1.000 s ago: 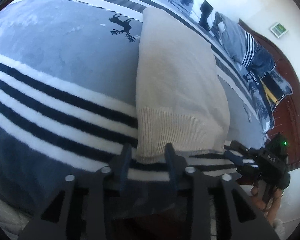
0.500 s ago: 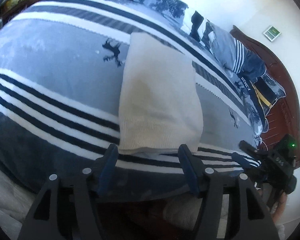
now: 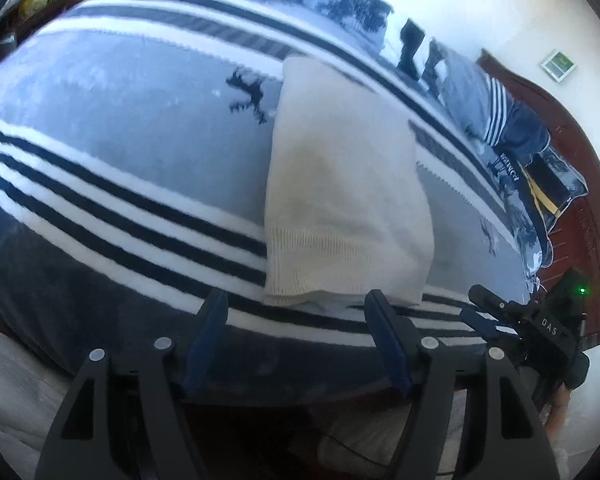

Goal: Fold small clothes

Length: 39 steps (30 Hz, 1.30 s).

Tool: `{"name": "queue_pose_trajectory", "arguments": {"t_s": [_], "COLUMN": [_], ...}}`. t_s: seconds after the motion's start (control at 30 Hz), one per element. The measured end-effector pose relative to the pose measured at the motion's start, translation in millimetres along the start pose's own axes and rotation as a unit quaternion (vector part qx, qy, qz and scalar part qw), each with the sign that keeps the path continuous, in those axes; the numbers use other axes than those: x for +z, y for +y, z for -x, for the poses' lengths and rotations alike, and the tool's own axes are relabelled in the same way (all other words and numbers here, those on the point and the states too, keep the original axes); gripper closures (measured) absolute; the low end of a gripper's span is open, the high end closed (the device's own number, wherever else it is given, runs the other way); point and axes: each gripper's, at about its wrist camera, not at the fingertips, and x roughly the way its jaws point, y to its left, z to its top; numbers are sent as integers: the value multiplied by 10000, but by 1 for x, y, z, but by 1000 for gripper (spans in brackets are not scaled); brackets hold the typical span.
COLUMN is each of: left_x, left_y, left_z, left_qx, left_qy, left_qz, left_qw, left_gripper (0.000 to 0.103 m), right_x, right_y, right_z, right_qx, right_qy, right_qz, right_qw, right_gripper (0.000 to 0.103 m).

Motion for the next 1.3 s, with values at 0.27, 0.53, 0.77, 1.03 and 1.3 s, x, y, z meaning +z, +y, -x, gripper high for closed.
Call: {"name": "queue_pose_trajectory", "arguments": {"t_s": [0.27, 0.53, 0.77, 1.03, 1.3], "left_x": [-3, -7, -6, 13, 30], "left_y": [-11, -18, 1, 23, 35], "left_z": [-1, 8, -10, -47, -71], "left_qx": [-17, -91, -101, -304, -641], "left_qy": [-8, -66, 160, 236, 445], "left_qz": [-176, -249, -67, 272, 464], "left_qw": [9998, 9996, 9998, 9989, 9959], "left_gripper": [33, 33, 33, 33, 33], "right_x": [7, -9, -3, 8, 23], "right_y": [-1, 15, -10, -22, -20], "right_z": [13, 38, 11, -37, -75], "right_qx": [374, 174, 63, 191, 48], "right_qy": [-27, -12, 196, 488, 794], "right_qz": [-320, 208, 1, -126, -189], "right_qw": [9988, 9996, 9998, 9985, 9967], "right_gripper": [32, 32, 32, 32, 34]}}
